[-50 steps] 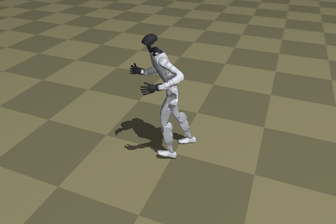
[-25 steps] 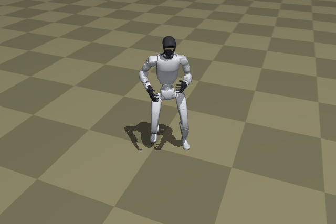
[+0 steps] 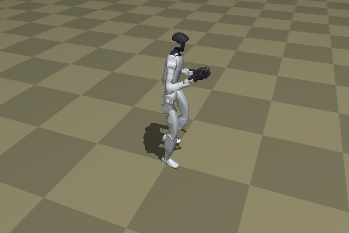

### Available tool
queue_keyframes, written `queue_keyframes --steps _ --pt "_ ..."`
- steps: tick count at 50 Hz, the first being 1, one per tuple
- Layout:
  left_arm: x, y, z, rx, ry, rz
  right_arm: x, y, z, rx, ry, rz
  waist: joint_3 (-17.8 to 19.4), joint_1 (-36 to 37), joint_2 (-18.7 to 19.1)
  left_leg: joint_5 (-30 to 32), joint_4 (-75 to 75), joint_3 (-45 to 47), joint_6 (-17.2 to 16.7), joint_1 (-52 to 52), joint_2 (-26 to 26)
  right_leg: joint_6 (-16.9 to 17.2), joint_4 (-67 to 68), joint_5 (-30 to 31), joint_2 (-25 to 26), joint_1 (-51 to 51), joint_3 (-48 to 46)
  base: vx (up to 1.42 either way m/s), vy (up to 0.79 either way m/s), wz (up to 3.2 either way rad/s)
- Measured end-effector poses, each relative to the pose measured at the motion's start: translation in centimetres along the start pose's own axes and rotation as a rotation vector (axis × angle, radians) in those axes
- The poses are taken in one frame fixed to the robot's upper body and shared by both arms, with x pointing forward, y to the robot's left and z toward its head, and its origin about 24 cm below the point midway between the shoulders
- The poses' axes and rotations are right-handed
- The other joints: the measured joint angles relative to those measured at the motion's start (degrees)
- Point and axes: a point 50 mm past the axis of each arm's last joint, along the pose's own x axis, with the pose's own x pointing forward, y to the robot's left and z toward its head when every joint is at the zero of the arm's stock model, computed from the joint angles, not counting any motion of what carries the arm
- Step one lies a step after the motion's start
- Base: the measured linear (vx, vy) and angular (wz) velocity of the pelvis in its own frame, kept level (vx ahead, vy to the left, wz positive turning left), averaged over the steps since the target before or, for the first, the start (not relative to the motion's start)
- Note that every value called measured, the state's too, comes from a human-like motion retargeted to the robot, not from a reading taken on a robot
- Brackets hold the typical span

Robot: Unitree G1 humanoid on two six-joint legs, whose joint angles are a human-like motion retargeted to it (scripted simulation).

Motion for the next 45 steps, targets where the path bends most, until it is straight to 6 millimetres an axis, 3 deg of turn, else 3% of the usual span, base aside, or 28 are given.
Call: queue_keyframes --steps 2,3,6,8,10,12,13,15,18,21,23,25,27,30,32,35,38,42,45 --pt "-0.7 0.5 0.3 -0.016 -0.002 0.017 -1.7 -1.0 0.0 -0.004 0.037 -0.063 -2.44 -1.02 -1.16 4.27 -9.44 0.91 -1.42 4.8 -0.47 1.22 -5.44 6.06 -0.76 -0.21 -0.91 -0.31 0.25 0.68" --pt "-0.8 -0.1 0.5 -0.049 -0.009 -0.072 -2.6 -1.2 -0.3 -0.02 0.077 -0.051 -3.64 -1.96 -1.69 5.64 -14.54 1.26 -2.32 7.19 -0.85 2.11 -7.93 8.77 -1.08 -0.33 -1.02 -0.36 0.29 0.74" --pt "0.2 -1.7 0.9 -0.036 -0.069 -0.182 -4.8 -1.1 -1.3 -0.094 0.195 0.047 -5.47 -4.95 -1.13 5.48 -28.91 0.36 -4.97 13.11 -1.73 4.11 -11.72 11.19 -0.52 -0.72 1.98 -0.44 0.32 0.68" --pt "2.0 -3.6 1.6 0.007 -0.147 -0.254 -5.8 -0.4 -2.5 -0.133 0.277 0.154 -4.85 -5.9 0.48 4.06 -34.88 -0.21 -5.08 15.3 -1.43 3.16 -8.46 7.43 0.18 -1.33 2.89 -0.53 0.33 0.44" --pt "4.1 -6.1 3.3 0.103 -0.283 -0.343 -7.0 -0.1 -4.3 -0.15 0.379 0.252 -3.71 -6.04 2.17 -0.14 -29.29 0.32 -5.72 11.97 0.27 0.27 3.15 0.27 -0.24 -4.11 1.2 -0.56 0.31 0.36" --pt "6.6 -8.4 6.3 0.183 -0.419 -0.418 -8.3 0.0 -7.2 -0.194 0.529 0.294 -1.36 -3.42 1.49 -1.37 -26.33 -1.31 0.57 9.82 -1.07 -3.2 18.37 -5.58 -1.63 -7.72 2.69 -0.58 0.24 0.17" --pt "7.5 -9.6 8.1 0.227 -0.502 -0.448 -8.9 0.0 -8.3 -0.217 0.591 0.313 -0.57 -2.24 1.2 -2.37 -22.3 -1.43 1.21 7.21 -1.55 -4.25 25.34 -8.09 -2.02 -9.25 3.78 -0.53 0.22 0.24" --pt "8.3 -11.5 11.2 0.258 -0.642 -0.479 -9.8 0.2 -9.5 -0.233 0.673 0.348 0.18 0.39 1.38 -2.74 -18.41 -0.9 1.19 3.91 -2.43 -5.04 35.15 -11.4 -1.58 -10.11 5.48 -0.47 0.22 0.19" --pt "7.8 -12.1 13.2 0.14 -0.723 -0.471 -8.9 1.5 -9.1 -0.154 0.63 0.368 -0.52 3.38 2.67 1.41 -22.5 0.16 0.61 2.99 -3.92 -4.24 39.0 -12.05 0.31 -6.6 5.64 -0.43 0.2 -0.07" --pt "6.6 -10.0 11.3 0.073 -0.645 -0.411 -6.4 3.4 -7.6 -0.118 0.462 0.387 -3.27 4.8 3.92 10.16 -30.16 1.12 0.67 3.22 -4.61 -2.88 34.13 -4.47 4.93 -1.06 7.27 -0.47 0.13 -0.31" --pt "5.8 -7.8 8.6 0.108 -0.522 -0.362 -4.6 4.9 -6.8 -0.105 0.338 0.387 -5.37 6.27 4.45 16.62 -35.52 2.2 -0.1 3.46 -4.56 -1.33 26.49 3.74 8.76 2.76 10.51 -0.54 0.08 -0.68" --pt "4.7 -5.7 5.4 0.139 -0.353 -0.323 -3.2 6.3 -6.0 -0.07 0.236 0.374 -7.08 8.37 4.93 21.02 -39.4 2.93 -2.38 2.94 -4.55 -0.15 15.96 6.61 10.68 6.64 13.88 -0.58 0.06 -0.88" --pt "3.0 -3.9 2.6 0.133 -0.199 -0.303 -2.1 7.9 -5.2 0.006 0.152 0.376 -7.43 9.94 4.78 19.71 -37.76 0.39 -5.52 0.72 -5.44 0.56 4.7 2.08 9.95 10.74 16.86 -0.66 0.04 -0.96" --pt "0.9 -2.4 0.4 0.025 -0.06 -0.267 -0.5 10.3 -4.2 0.065 0.066 0.464 -4.94 12.29 4.07 14.12 -36.22 -11.26 -2.2 0.41 -9.6 -0.24 -4.11 -4.15 7.11 12.23 20.57 -0.77 0.01 -1.07" --pt "0.2 -2.5 0.1 -0.016 -0.037 -0.285 -0.5 10.7 -4.3 0.066 0.08 0.547 -3.07 12.33 3.26 8.5 -23.66 -11.62 0.07 -1.79 -11.89 -1.79 -5.33 -5.22 5.01 11.0 21.0 -0.75 -0.02 -0.82" --pt "0.6 -3.4 1.1 -0.002 -0.079 -0.346 -2.0 8.6 -5.5 -0.023 0.195 0.566 -2.61 10.67 1.9 1.43 -3.87 -2.51 3.48 -4.16 -9.81 -2.43 -3.46 -4.94 3.83 6.24 21.79 -0.67 -0.04 -0.28" --pt "2.4 -5.6 3.1 0.016 -0.197 -0.429 -5.6 3.9 -6.7 -0.119 0.401 0.433 -4.96 5.98 0.47 -1.64 0.79 1.51 4.13 -1.53 -8.46 -0.84 -6.4 -0.1 3.24 2.31 20.33 -0.63 -0.01 0.63" --pt "4.5 -9.2 6.4 0.008 -0.38 -0.519 -10.7 -1.8 -6.1 -0.145 0.675 0.255 -7.46 -2.93 -0.56 6.05 -8.39 -1.81 0.07 5.92 -11.12 1.4 -13.7 11.22 1.85 -0.2 16.46 -0.69 0.06 1.13" --pt "5.4 -11.4 9.1 -0.001 -0.527 -0.556 -11.8 -2.9 -5.0 -0.169 0.731 0.262 -7.56 -9.16 0.48 8.0 -18.95 -3.67 -1.66 12.23 -10.35 3.7 -16.01 16.1 1.71 -2.75 16.04 -0.81 0.16 0.83"
